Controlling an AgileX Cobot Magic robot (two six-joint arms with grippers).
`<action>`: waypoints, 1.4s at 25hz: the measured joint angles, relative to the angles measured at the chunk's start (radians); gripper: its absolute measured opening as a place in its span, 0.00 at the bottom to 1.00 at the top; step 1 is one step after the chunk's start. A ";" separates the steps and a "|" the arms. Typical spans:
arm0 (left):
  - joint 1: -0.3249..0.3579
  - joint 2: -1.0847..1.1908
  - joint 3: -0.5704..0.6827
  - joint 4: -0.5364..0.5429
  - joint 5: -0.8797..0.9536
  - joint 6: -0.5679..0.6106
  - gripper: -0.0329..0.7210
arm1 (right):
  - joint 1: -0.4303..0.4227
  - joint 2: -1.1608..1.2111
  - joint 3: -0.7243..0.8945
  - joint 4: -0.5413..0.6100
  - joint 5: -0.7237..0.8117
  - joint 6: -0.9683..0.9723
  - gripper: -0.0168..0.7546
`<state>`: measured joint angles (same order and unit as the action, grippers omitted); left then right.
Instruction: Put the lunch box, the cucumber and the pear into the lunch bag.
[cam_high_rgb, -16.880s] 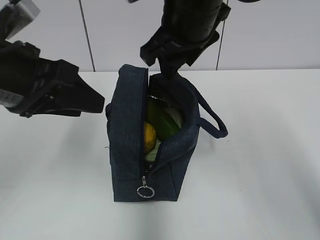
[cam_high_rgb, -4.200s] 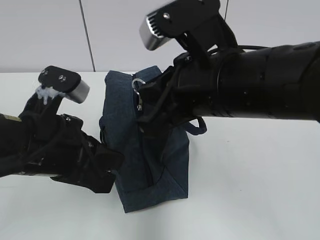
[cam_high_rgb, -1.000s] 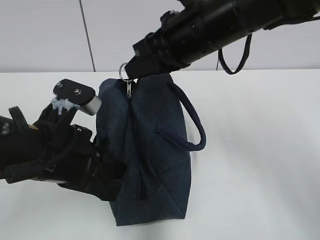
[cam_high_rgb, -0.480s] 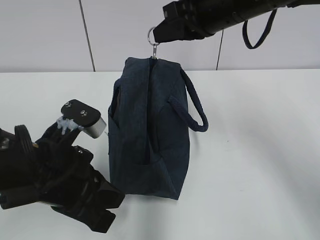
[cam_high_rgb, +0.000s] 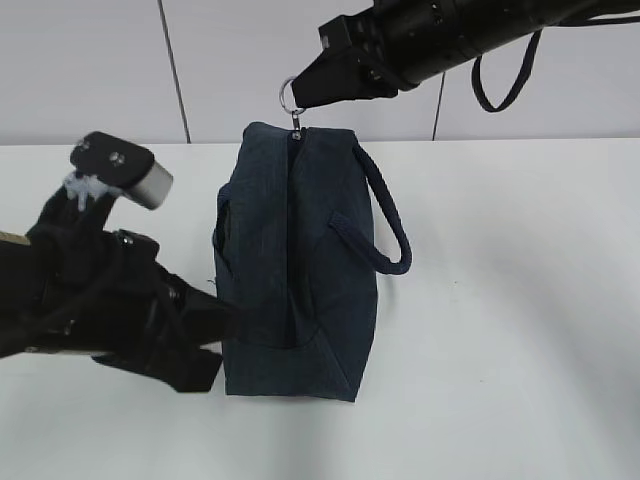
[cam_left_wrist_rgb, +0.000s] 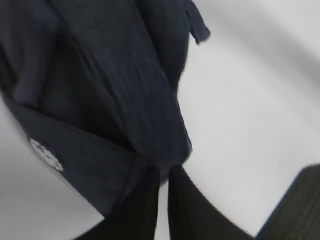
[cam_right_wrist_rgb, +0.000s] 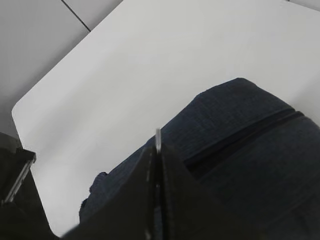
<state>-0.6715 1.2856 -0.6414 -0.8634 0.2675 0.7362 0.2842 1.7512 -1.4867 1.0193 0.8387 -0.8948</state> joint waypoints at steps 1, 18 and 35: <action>0.000 -0.007 0.000 -0.012 -0.032 0.000 0.05 | 0.000 0.000 0.000 0.003 0.002 -0.003 0.02; 0.000 0.002 -0.060 -0.112 -0.312 0.000 0.48 | -0.001 0.002 0.000 0.106 0.105 -0.086 0.02; 0.000 0.087 -0.067 -0.118 -0.313 0.000 0.08 | -0.001 0.004 0.000 0.099 0.097 -0.116 0.02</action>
<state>-0.6715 1.3722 -0.7086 -0.9817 -0.0452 0.7362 0.2837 1.7550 -1.4867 1.1188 0.9357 -1.0111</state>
